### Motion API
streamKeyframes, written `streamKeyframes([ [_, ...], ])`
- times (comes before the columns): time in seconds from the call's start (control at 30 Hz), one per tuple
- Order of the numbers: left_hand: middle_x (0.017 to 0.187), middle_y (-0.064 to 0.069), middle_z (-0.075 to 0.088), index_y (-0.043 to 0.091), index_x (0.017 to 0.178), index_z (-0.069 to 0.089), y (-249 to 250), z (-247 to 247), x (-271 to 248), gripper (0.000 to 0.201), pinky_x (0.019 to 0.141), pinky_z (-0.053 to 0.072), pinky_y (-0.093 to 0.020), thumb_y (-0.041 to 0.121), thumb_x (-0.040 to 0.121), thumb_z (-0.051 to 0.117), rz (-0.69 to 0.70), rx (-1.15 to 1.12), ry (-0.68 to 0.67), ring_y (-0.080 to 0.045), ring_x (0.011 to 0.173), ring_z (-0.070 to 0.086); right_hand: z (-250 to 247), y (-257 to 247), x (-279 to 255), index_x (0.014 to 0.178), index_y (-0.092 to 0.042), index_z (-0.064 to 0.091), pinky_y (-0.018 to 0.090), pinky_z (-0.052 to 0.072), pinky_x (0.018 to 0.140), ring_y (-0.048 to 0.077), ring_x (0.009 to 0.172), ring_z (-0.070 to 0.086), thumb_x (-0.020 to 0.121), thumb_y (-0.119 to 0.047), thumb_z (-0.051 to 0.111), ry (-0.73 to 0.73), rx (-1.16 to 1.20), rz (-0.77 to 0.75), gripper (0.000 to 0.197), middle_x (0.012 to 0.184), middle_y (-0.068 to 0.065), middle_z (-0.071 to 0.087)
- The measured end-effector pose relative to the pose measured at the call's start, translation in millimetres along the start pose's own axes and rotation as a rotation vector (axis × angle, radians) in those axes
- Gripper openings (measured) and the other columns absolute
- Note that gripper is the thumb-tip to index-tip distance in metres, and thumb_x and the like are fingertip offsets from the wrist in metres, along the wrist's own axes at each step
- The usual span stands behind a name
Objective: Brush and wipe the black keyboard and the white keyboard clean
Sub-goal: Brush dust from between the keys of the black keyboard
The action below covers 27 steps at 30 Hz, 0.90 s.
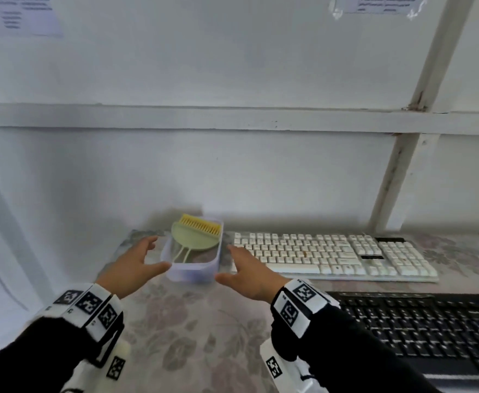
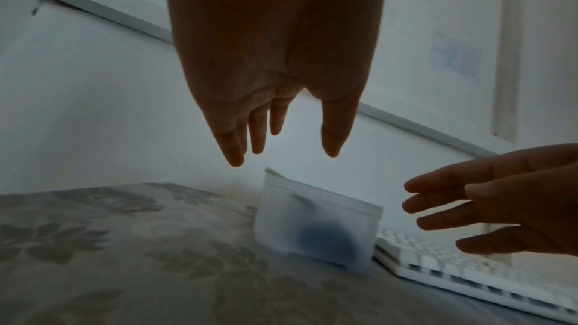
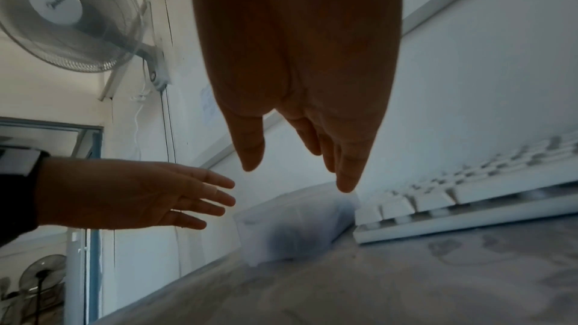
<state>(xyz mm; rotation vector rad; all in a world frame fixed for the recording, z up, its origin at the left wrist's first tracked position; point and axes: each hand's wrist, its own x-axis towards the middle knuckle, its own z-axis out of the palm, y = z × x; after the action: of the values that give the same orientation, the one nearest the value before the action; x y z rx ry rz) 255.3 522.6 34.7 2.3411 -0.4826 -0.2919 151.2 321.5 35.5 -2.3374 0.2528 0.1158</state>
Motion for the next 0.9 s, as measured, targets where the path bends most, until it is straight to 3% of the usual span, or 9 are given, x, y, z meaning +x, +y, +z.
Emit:
streamKeyframes([
  [0.13,0.151,-0.004,0.031,0.017,0.149,0.015,-6,2,19,0.077,0.107,0.030,-0.032,0.040,0.089,0.057,-0.025,0.029,-0.093,-0.020,0.137,0.032,23,0,37,0.142,-0.017,0.028,0.041,0.036,0.108,0.023,0.127,0.043,0.079,-0.042,0.060,0.055,0.076,0.013,0.075,0.139,0.006,0.041],
  [0.27,0.155,-0.003,0.023,0.016,0.151,0.006,-10,7,28,0.085,0.109,0.028,-0.033,0.043,0.088,0.057,-0.054,-0.040,-0.177,-0.020,0.140,0.029,36,10,67,0.142,-0.020,0.025,0.040,0.039,0.106,0.019,0.123,0.047,0.069,-0.050,0.058,0.098,0.140,0.039,0.085,0.139,0.005,0.041],
  [0.33,0.154,-0.004,0.024,0.014,0.150,0.008,-12,8,32,0.085,0.109,0.031,-0.033,0.038,0.087,0.060,-0.064,-0.087,-0.196,-0.020,0.138,0.031,37,3,66,0.141,-0.018,0.028,0.037,0.038,0.106,0.019,0.121,0.046,0.075,-0.043,0.062,0.117,0.143,0.049,0.078,0.137,0.006,0.041],
  [0.37,0.152,-0.001,0.028,0.013,0.149,0.012,-11,8,32,0.081,0.106,0.035,-0.028,0.033,0.088,0.061,-0.057,-0.105,-0.207,-0.019,0.135,0.036,37,0,65,0.139,-0.016,0.030,0.034,0.038,0.105,0.019,0.120,0.046,0.080,-0.037,0.063,0.122,0.148,0.056,0.071,0.135,0.005,0.042],
  [0.43,0.135,0.006,0.041,0.015,0.146,0.020,-9,10,30,0.068,0.085,0.043,-0.012,0.022,0.091,0.059,-0.035,-0.149,-0.231,-0.010,0.112,0.050,39,-1,67,0.136,-0.013,0.035,0.032,0.039,0.102,0.020,0.118,0.045,0.084,-0.029,0.064,0.133,0.167,0.076,0.062,0.129,0.006,0.045],
  [0.53,0.115,0.012,0.044,0.017,0.146,0.021,-8,10,27,0.065,0.063,0.039,-0.006,0.020,0.092,0.057,-0.014,-0.165,-0.239,0.009,0.079,0.049,41,-2,68,0.135,-0.012,0.036,0.037,0.041,0.102,0.023,0.117,0.047,0.083,-0.028,0.065,0.143,0.170,0.073,0.062,0.128,0.010,0.047],
  [0.63,0.130,0.004,0.044,0.019,0.147,0.018,-10,9,22,0.068,0.070,0.041,-0.017,0.027,0.092,0.057,-0.018,-0.099,-0.235,0.001,0.083,0.053,45,-4,65,0.138,-0.010,0.032,0.038,0.041,0.102,0.028,0.119,0.046,0.084,-0.029,0.064,0.119,0.166,0.084,0.065,0.130,0.014,0.046],
  [0.77,0.142,-0.002,0.040,0.021,0.145,0.024,-16,2,9,0.070,0.089,0.042,-0.028,0.037,0.088,0.061,-0.024,-0.006,-0.196,-0.016,0.106,0.055,54,-4,51,0.144,-0.012,0.023,0.037,0.038,0.105,0.027,0.124,0.042,0.086,-0.032,0.062,0.091,0.156,0.075,0.073,0.137,0.012,0.040],
  [0.9,0.103,0.019,0.050,0.032,0.123,0.035,-22,3,-11,0.048,0.065,0.042,-0.010,0.028,0.086,0.066,-0.005,-0.081,-0.212,0.003,0.084,0.056,64,-6,30,0.146,-0.013,0.020,0.038,0.036,0.108,0.025,0.128,0.040,0.085,-0.033,0.062,0.078,0.168,0.067,0.077,0.142,0.010,0.037],
])
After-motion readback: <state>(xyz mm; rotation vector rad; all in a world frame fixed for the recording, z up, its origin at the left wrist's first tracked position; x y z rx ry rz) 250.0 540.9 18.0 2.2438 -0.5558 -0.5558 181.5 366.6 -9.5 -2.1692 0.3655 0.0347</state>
